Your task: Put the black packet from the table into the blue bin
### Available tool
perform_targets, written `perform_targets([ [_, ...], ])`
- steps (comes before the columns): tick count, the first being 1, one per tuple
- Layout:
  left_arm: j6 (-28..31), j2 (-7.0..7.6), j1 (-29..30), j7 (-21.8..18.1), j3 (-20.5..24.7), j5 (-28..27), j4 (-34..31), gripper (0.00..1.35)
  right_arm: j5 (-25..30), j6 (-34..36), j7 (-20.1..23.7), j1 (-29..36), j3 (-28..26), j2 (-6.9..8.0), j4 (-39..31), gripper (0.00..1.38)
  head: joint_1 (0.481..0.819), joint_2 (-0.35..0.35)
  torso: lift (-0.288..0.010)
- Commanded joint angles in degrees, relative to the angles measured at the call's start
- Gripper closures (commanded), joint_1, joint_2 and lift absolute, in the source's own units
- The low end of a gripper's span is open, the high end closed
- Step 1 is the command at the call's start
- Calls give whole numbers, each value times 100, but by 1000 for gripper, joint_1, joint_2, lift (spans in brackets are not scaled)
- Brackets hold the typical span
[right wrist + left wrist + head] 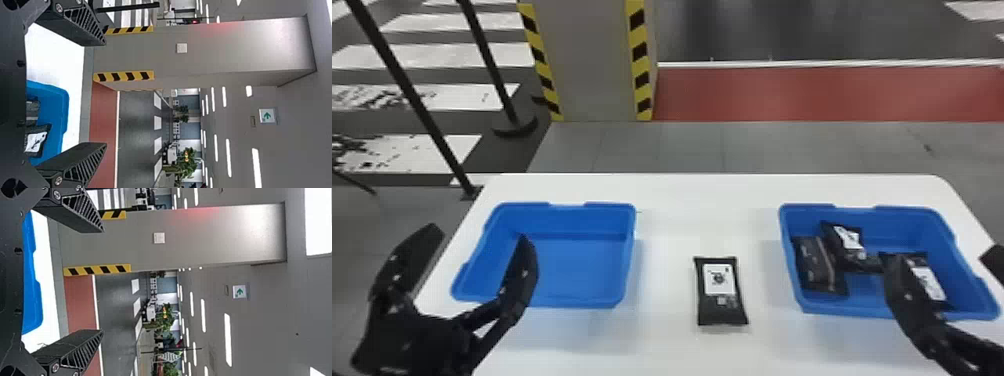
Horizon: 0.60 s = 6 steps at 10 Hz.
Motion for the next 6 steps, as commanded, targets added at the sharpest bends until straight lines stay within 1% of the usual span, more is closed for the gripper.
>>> perform_targets([
  [1, 4, -15, 0, 0, 0, 7, 0, 114, -7, 0, 0, -14, 0, 0, 14, 110, 695, 81, -110],
  [3, -24, -15, 0, 0, 0, 7, 0, 114, 73, 84, 9, -197, 46, -44, 98, 110, 695, 80, -110],
  [4, -38, -15, 0, 0, 12, 7, 0, 114, 50, 422, 44, -492, 160, -123, 295, 110, 695, 80, -110],
  [5, -38, -15, 0, 0, 12, 7, 0, 114, 176, 970, 255, -998, 217, -185, 646, 110, 695, 86, -110],
  [6, -38, -15, 0, 0, 12, 7, 0, 116, 404, 1463, 615, -1631, 240, -220, 1195, 110, 695, 104, -110],
])
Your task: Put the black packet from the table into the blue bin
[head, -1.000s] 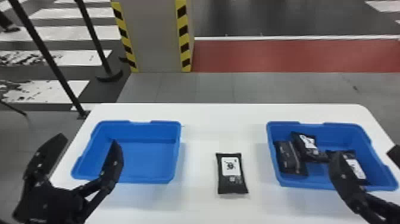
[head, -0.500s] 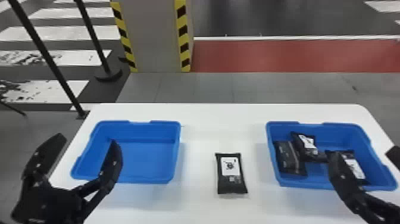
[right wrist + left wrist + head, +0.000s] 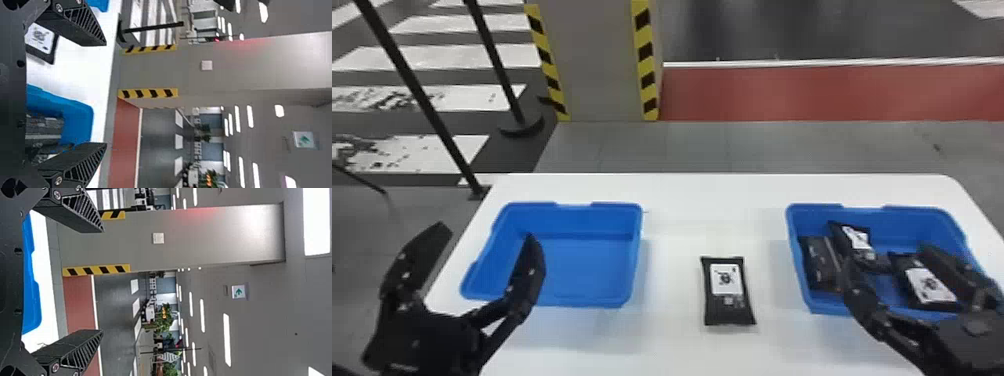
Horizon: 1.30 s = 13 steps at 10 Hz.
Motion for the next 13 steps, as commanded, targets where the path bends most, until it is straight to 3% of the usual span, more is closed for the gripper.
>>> perform_targets([
  [1, 0, -15, -14, 0, -10, 0, 0, 114, 271, 597, 147, -818, 188, -68, 702, 110, 695, 118, -110],
  [3, 0, -15, -14, 0, 1, 0, 0, 114, 373, 695, 156, -1521, 668, -164, 1490, 110, 695, 134, -110],
  [9, 14, -15, -42, 0, -10, -34, 14, 114, 579, 2144, 86, -2955, 2233, -340, 2502, 105, 695, 274, -110],
  [13, 28, -15, -42, 8, 1, -46, 28, 116, 773, 3283, -125, -3476, 2690, -402, 2657, 104, 695, 314, -110],
])
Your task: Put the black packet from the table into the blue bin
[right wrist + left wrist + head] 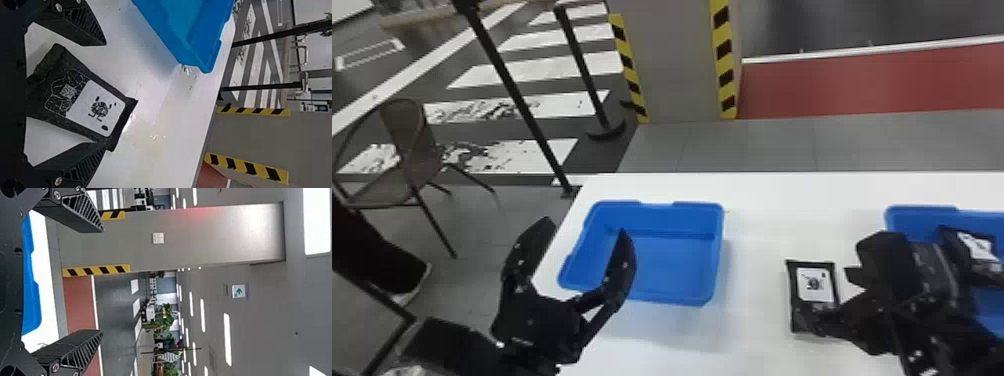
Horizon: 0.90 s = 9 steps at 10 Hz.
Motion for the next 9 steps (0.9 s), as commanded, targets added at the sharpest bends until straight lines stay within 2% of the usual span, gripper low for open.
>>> perform_targets([
  [1, 14, -15, 0, 21, -5, -27, -1, 114, 196, 489, -77, -257, 166, -33, 50, 104, 695, 313, -110],
  [3, 42, -15, 0, 30, -16, -50, -1, 114, 264, 461, -112, -440, 235, -77, 331, 102, 695, 301, -110],
  [5, 56, -15, 0, 30, -28, -50, 13, 113, 253, 194, -103, -538, 235, -77, 612, 102, 695, 288, -110],
  [9, 84, -15, -42, 30, -73, -50, 83, 111, 276, 152, -85, -847, 520, -69, 1175, 108, 695, 285, -110],
])
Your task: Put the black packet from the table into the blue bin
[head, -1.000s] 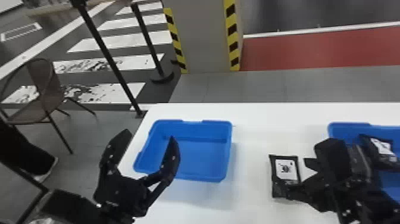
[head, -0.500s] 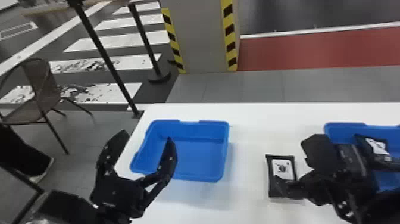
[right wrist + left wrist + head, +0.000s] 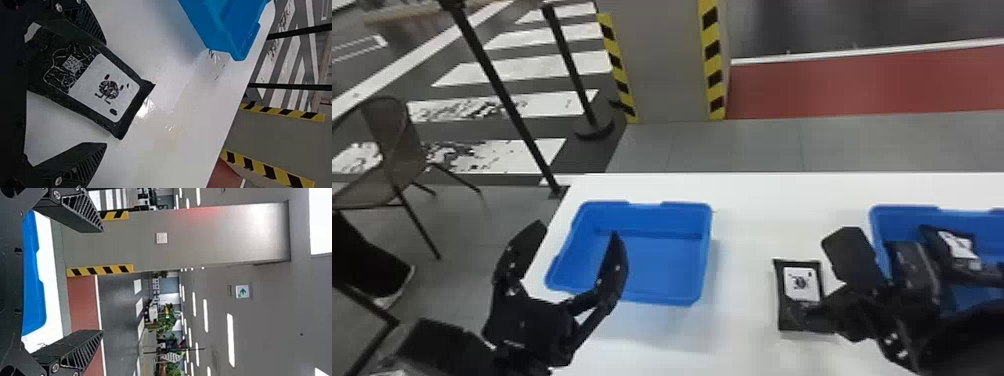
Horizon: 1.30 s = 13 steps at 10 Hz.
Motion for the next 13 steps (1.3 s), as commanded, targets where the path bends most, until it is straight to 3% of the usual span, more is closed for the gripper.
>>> perform_targets([
  [1, 10, -15, -15, -1, -10, 12, 35, 110, -22, -251, 52, -98, 60, 0, 362, 108, 695, 286, -110],
  [3, 24, -15, -15, -1, -10, 34, 49, 110, -34, -335, 70, -140, 72, 35, 545, 191, 695, 288, -110],
  [5, 10, -15, -1, -1, 1, 69, 49, 111, -102, -574, 96, -112, 72, 18, 573, 1070, 695, 288, -110],
  [7, 10, -15, -1, 8, 1, 69, 49, 111, -205, -616, 87, -112, 72, 26, 629, 1177, 695, 299, -110],
  [10, -32, -15, 13, -1, 24, 103, 49, 114, -388, -996, 87, 43, -20, 26, 531, 1191, 695, 304, -110],
  [13, -60, -15, 28, -1, 24, 103, 49, 114, -331, -1516, 87, 901, -1185, 123, -932, 1191, 695, 304, -110],
])
